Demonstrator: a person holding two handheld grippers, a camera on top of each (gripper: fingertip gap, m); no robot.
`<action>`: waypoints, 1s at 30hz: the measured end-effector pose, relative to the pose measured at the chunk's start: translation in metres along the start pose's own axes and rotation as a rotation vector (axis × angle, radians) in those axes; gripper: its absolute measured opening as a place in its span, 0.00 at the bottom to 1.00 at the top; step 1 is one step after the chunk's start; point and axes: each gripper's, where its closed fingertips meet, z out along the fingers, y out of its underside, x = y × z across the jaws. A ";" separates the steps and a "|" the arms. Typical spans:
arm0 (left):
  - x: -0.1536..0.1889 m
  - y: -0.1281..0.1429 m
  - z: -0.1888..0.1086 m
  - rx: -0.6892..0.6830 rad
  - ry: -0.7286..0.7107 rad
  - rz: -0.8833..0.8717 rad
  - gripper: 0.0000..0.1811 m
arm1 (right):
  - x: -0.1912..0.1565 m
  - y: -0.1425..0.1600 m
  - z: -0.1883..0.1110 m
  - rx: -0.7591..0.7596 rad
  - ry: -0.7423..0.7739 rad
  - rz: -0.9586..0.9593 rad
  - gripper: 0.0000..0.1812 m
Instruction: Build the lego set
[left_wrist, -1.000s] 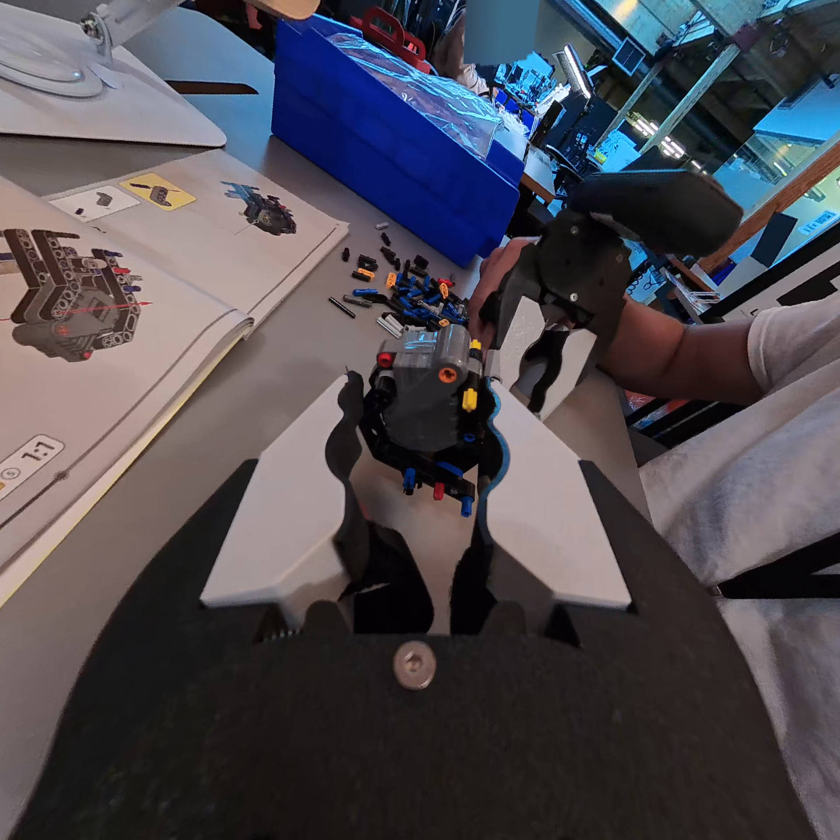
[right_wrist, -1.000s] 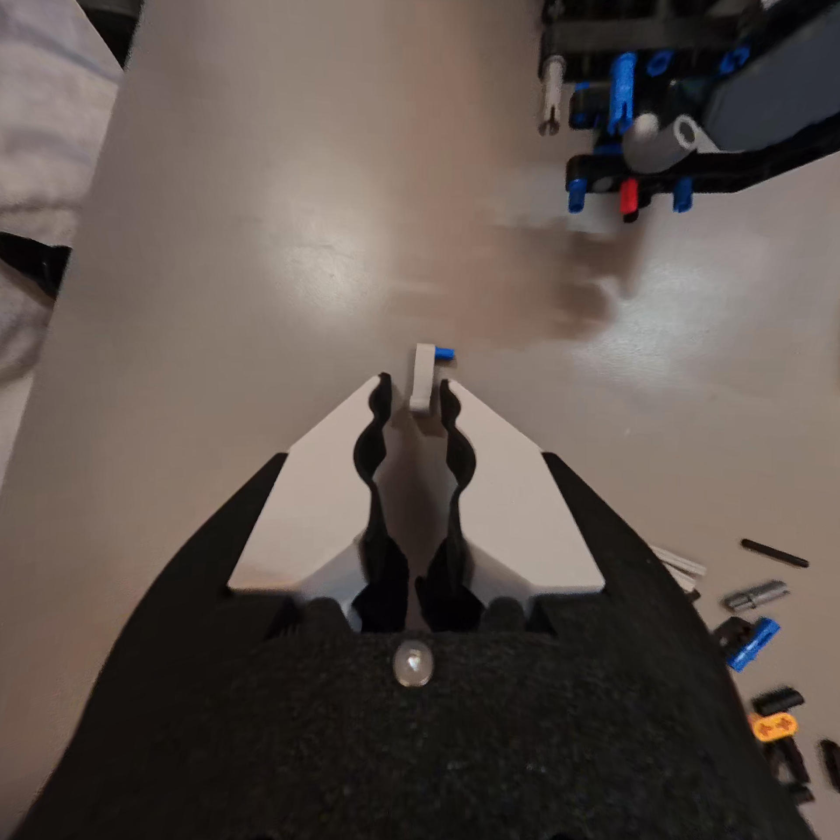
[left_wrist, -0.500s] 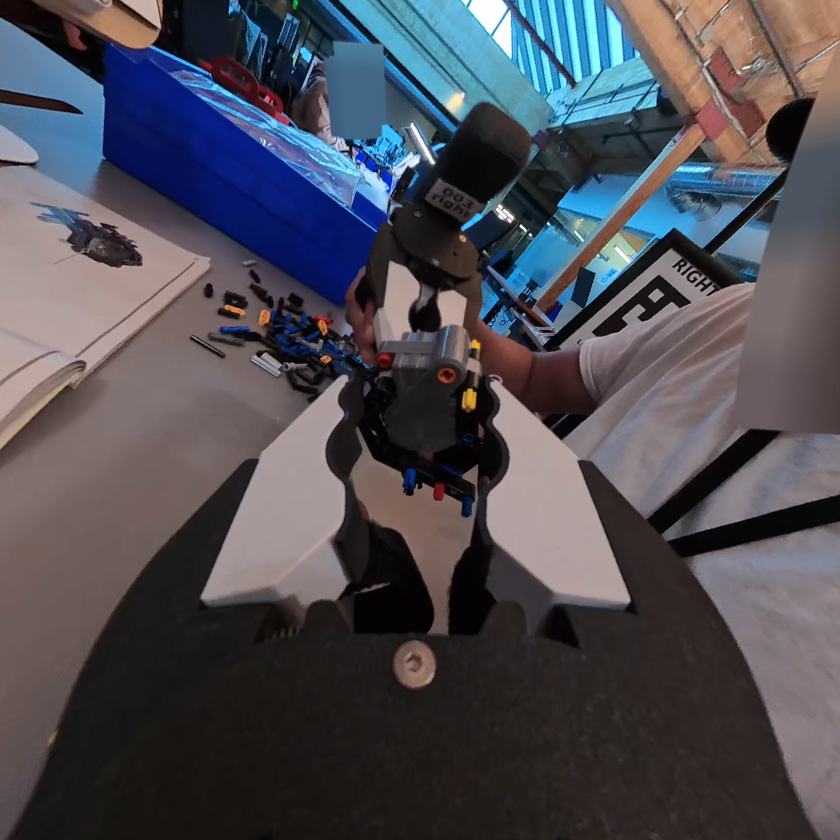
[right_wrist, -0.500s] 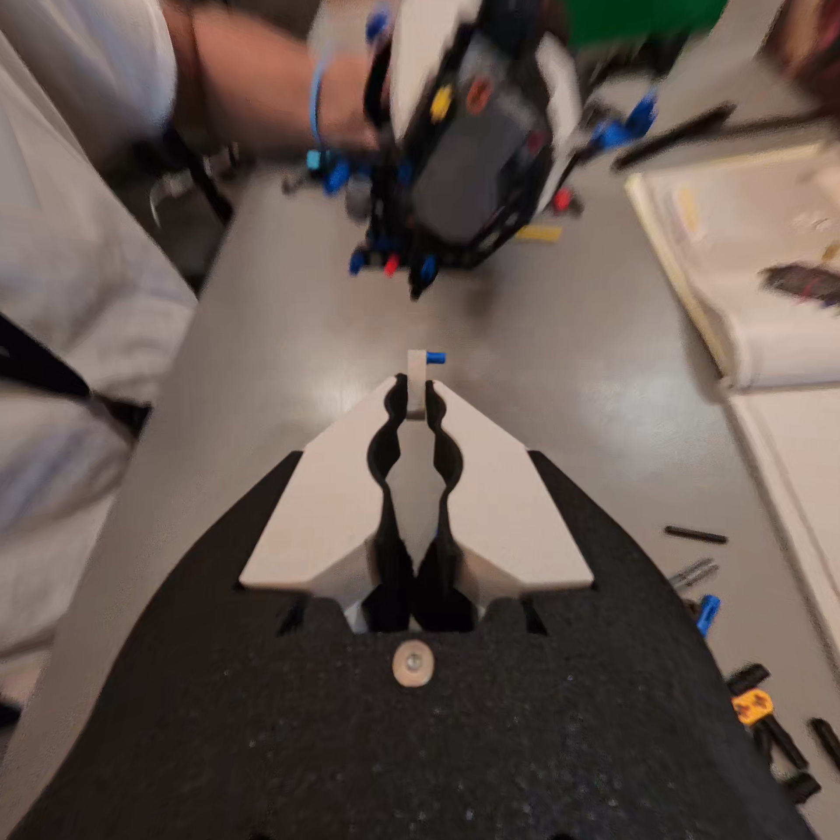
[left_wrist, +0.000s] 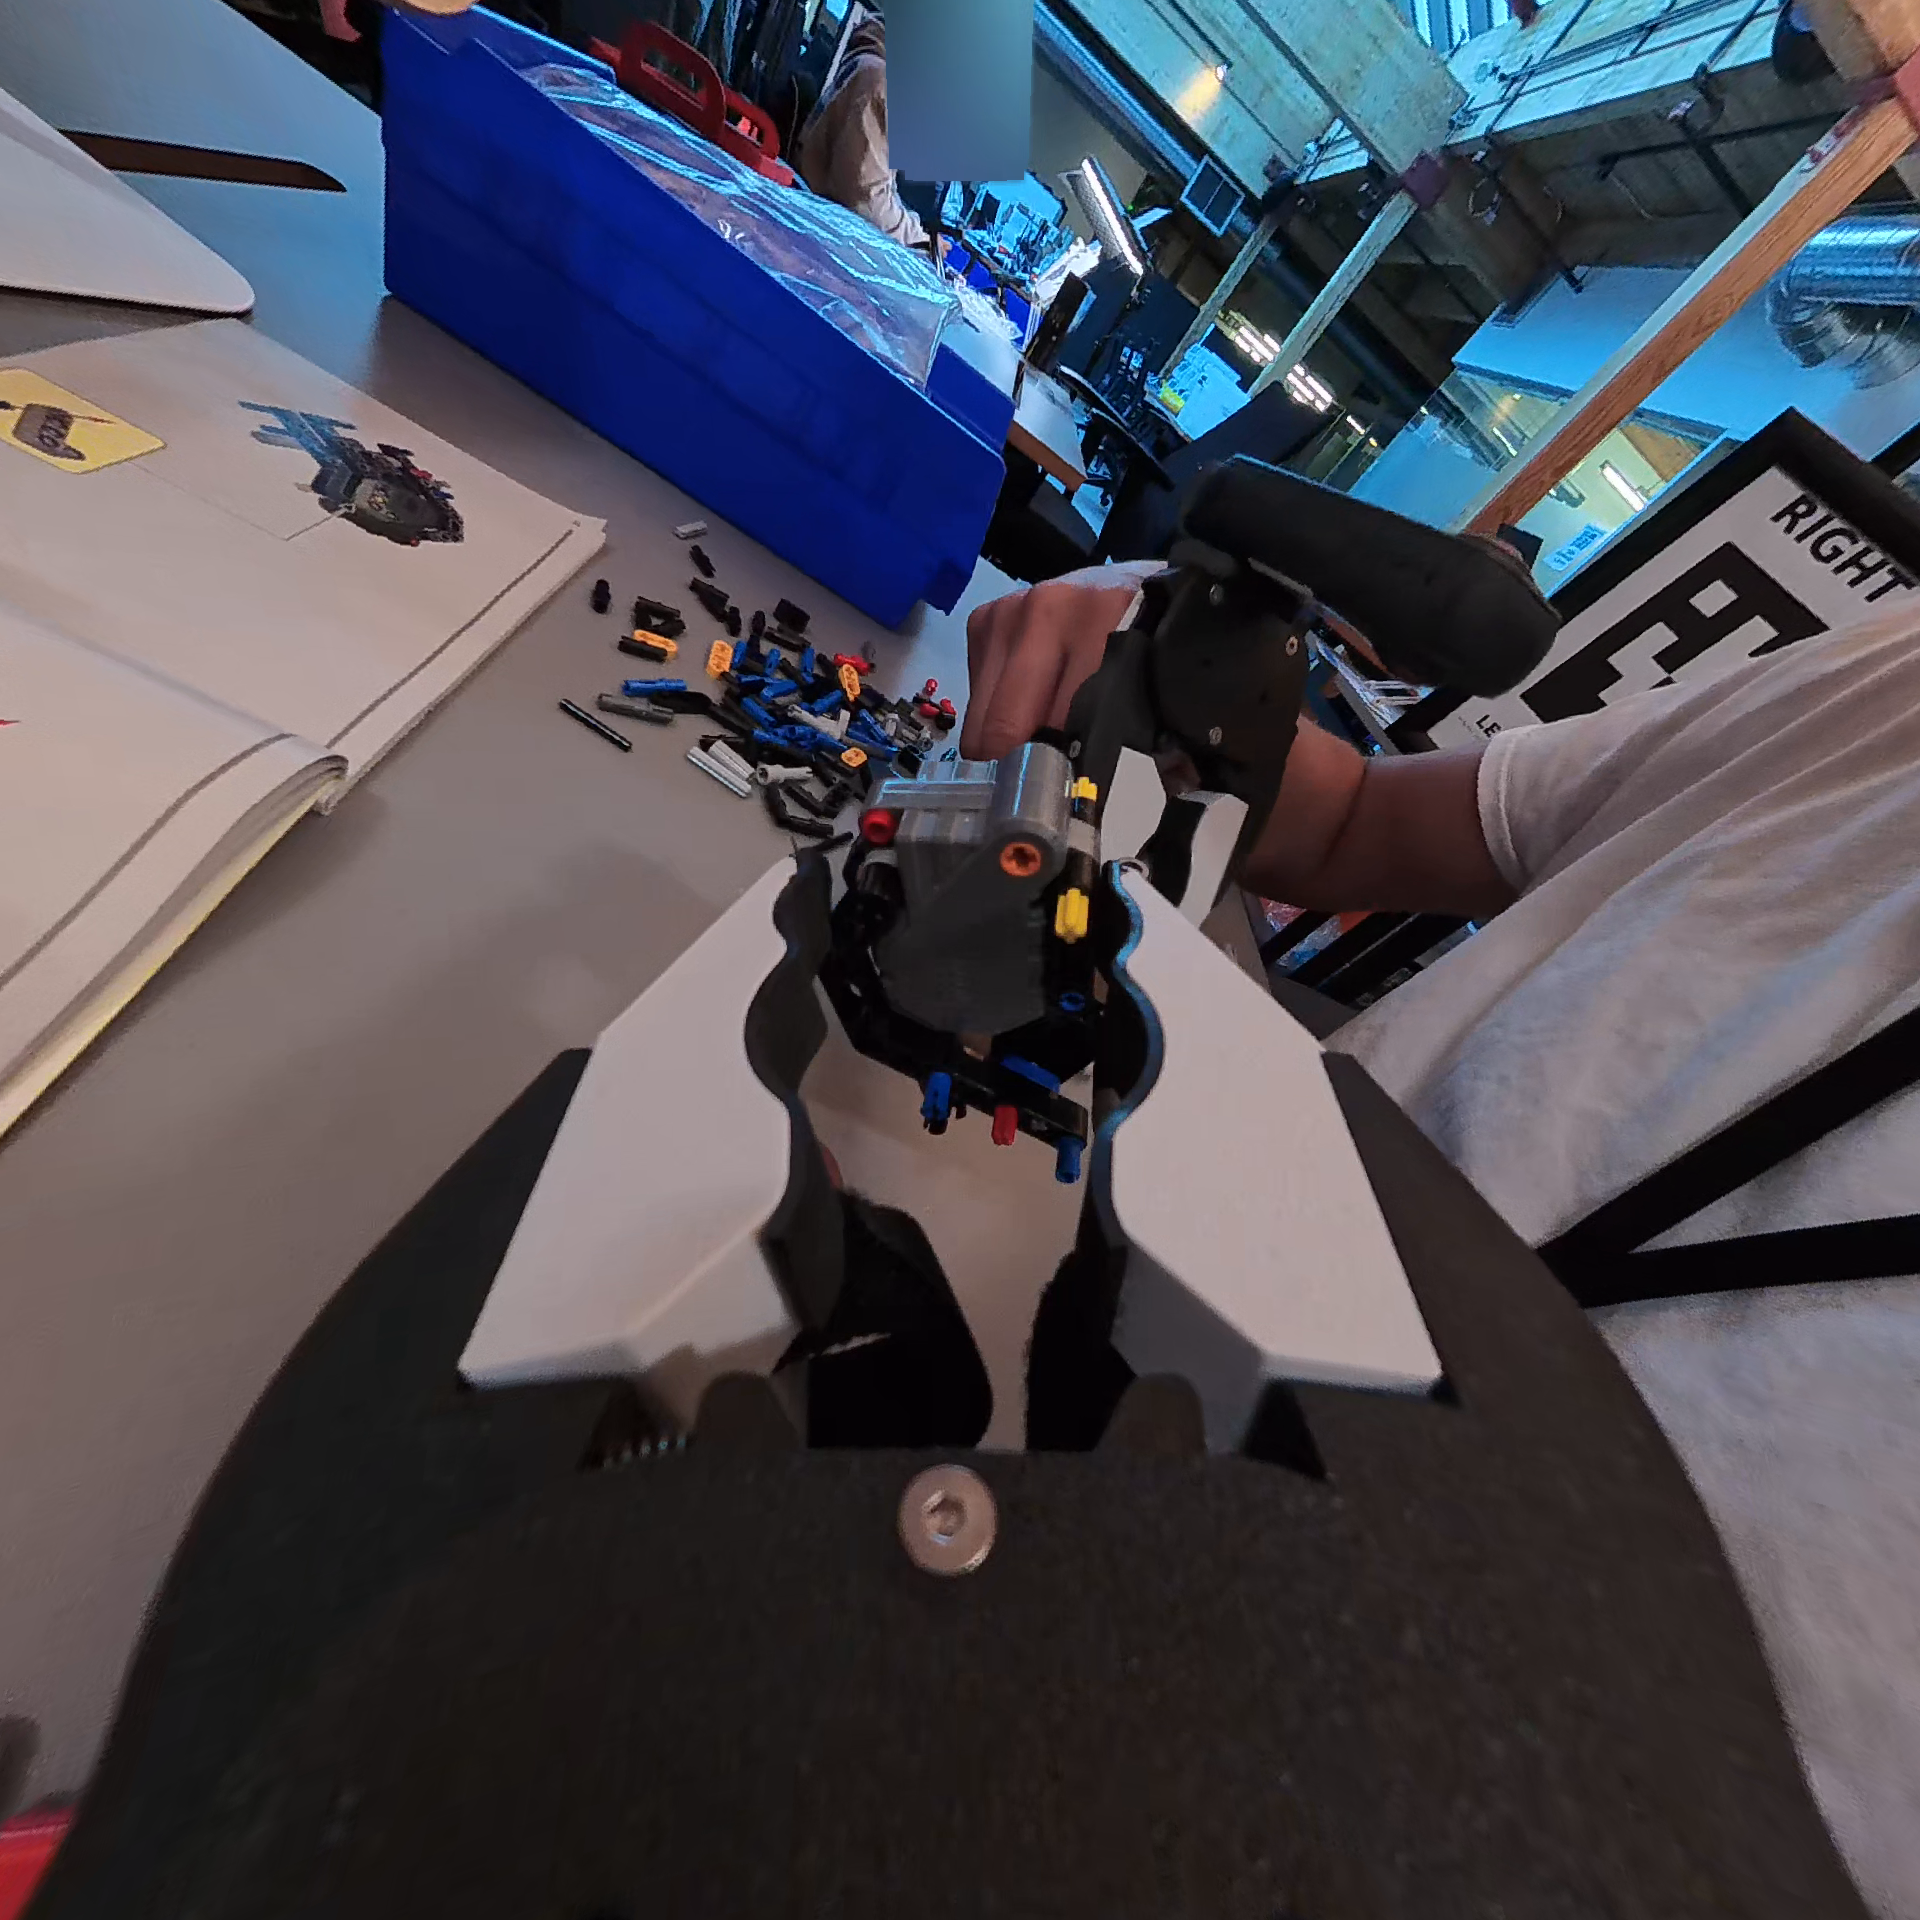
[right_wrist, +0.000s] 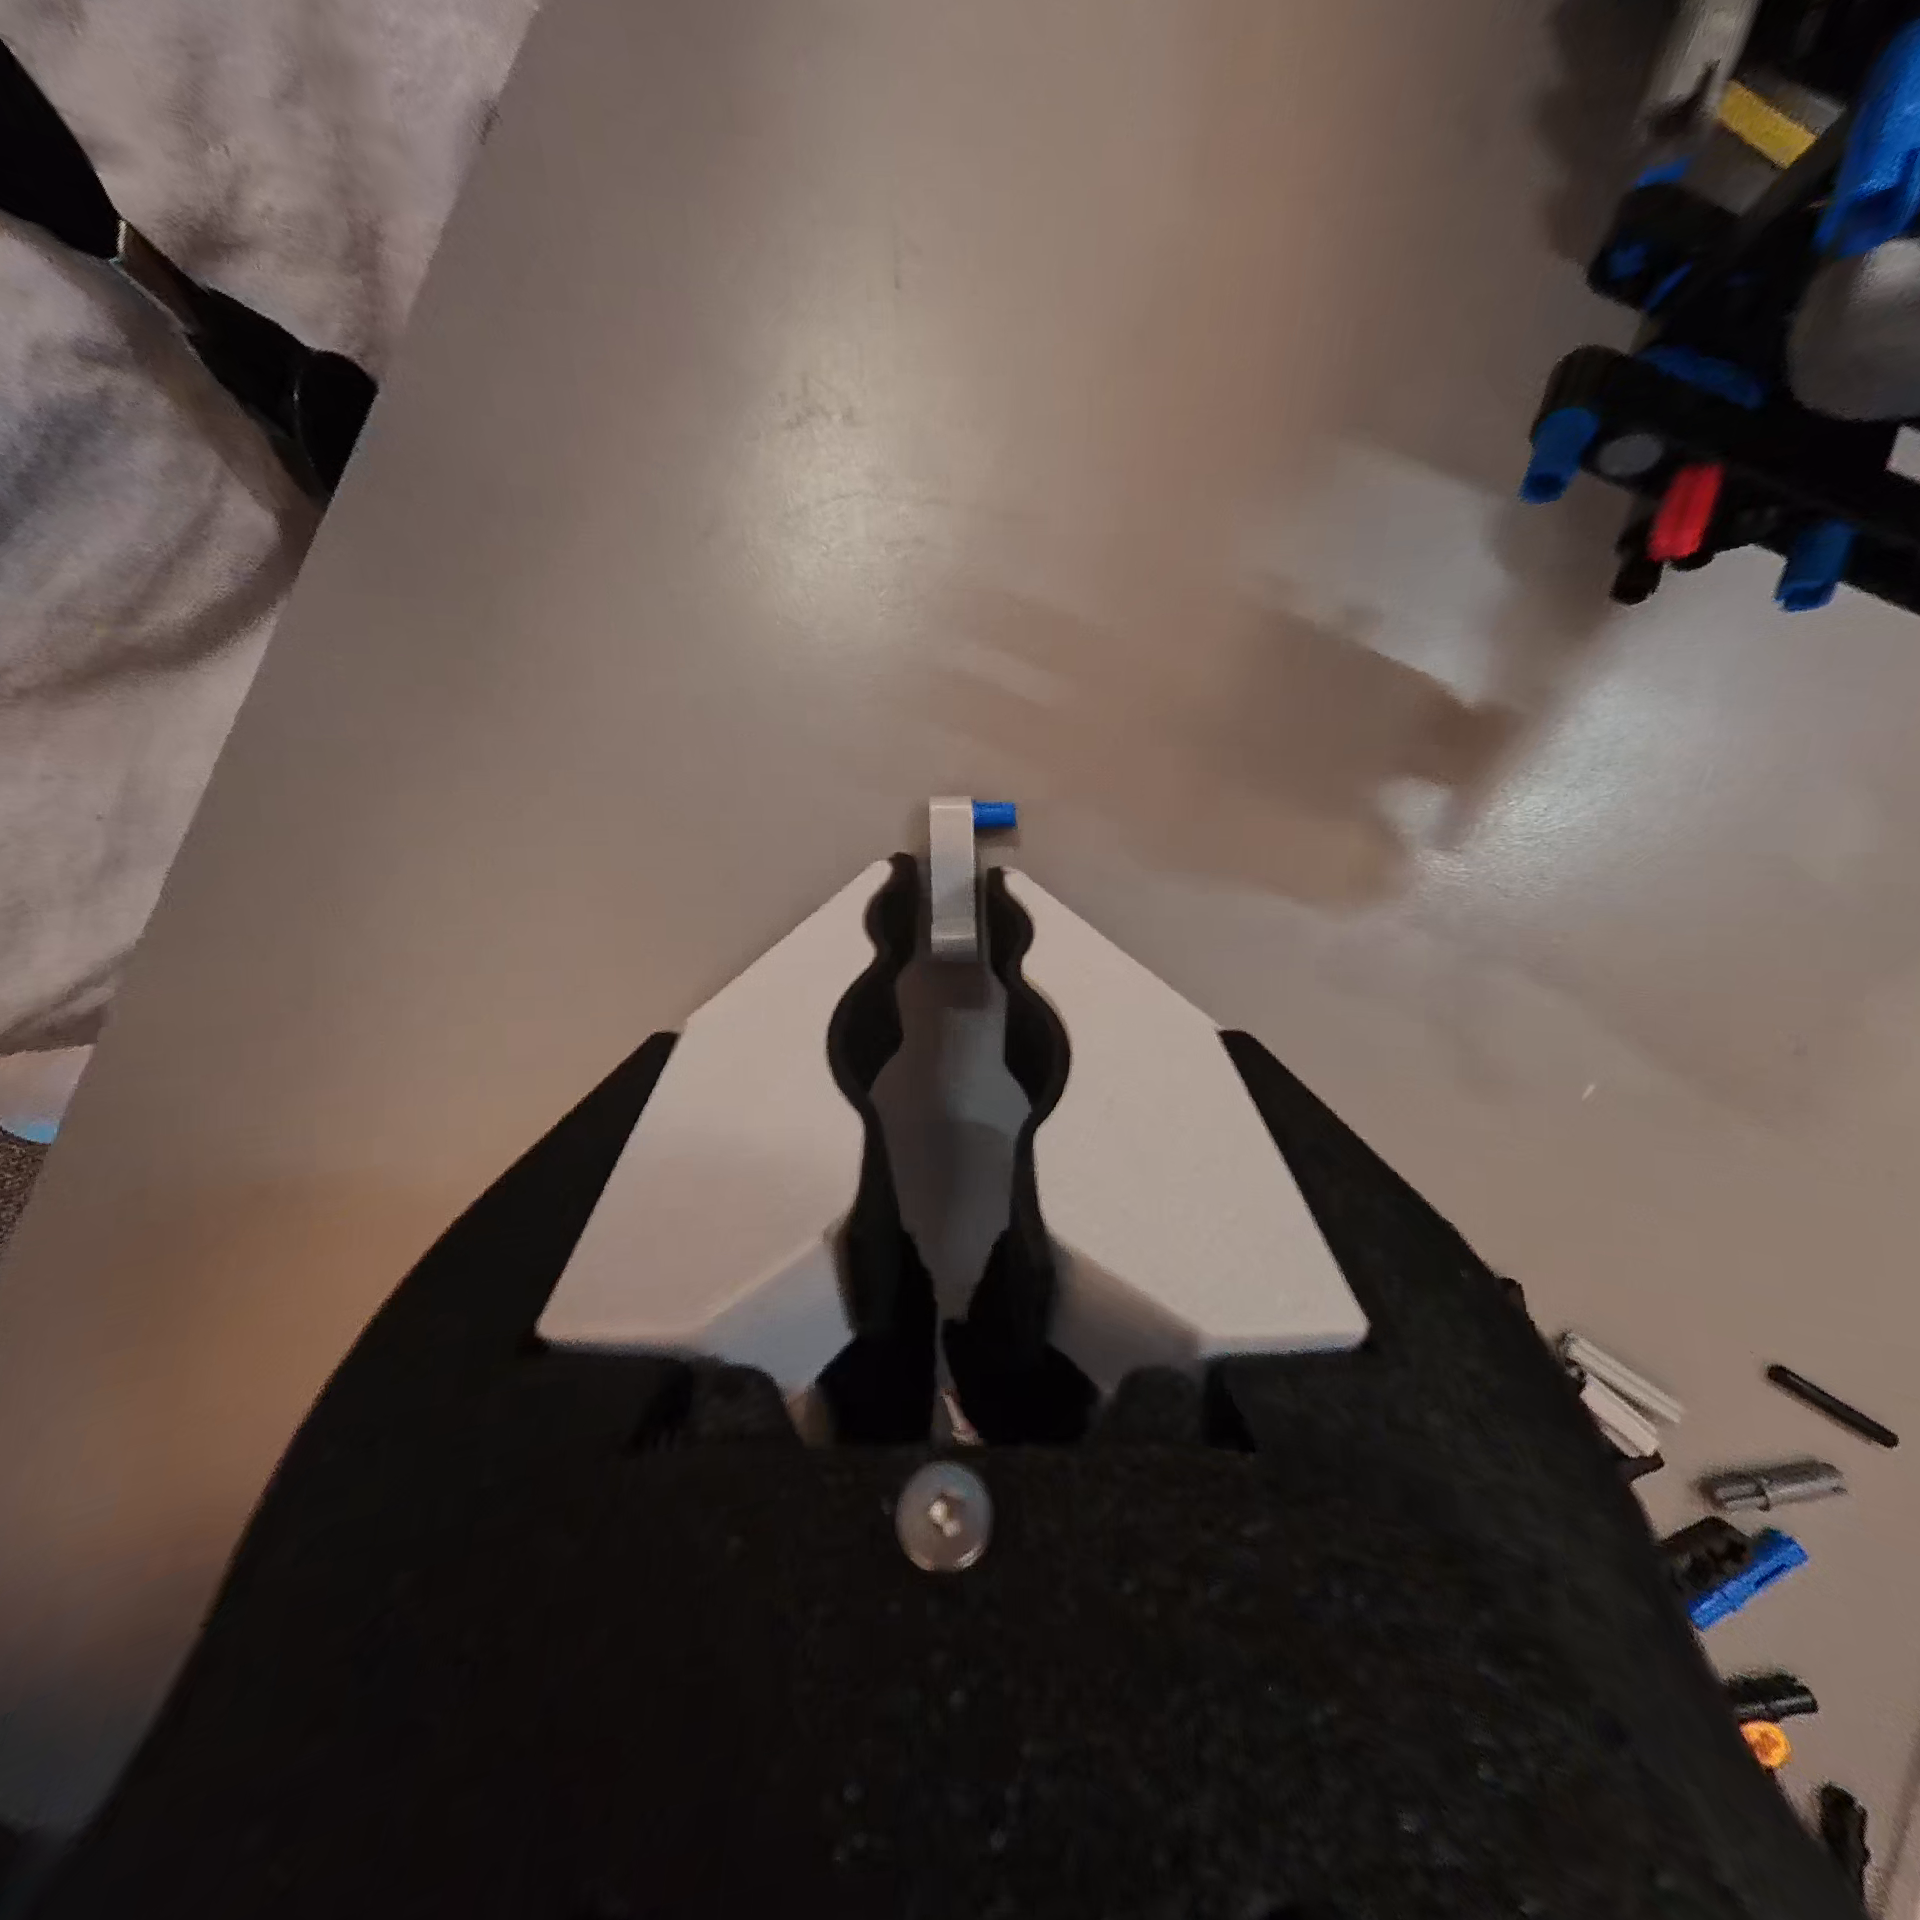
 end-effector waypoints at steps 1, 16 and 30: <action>0.000 -0.001 -0.001 0.006 -0.002 -0.001 0.27 | 0.001 -0.001 -0.001 0.002 0.006 0.009 0.09; -0.006 -0.004 -0.001 0.014 -0.056 0.012 0.27 | 0.004 0.006 -0.017 0.459 0.653 1.143 0.14; 0.007 0.007 0.008 -0.053 -0.040 0.070 0.27 | 0.020 -0.005 -0.036 0.403 0.873 0.847 0.04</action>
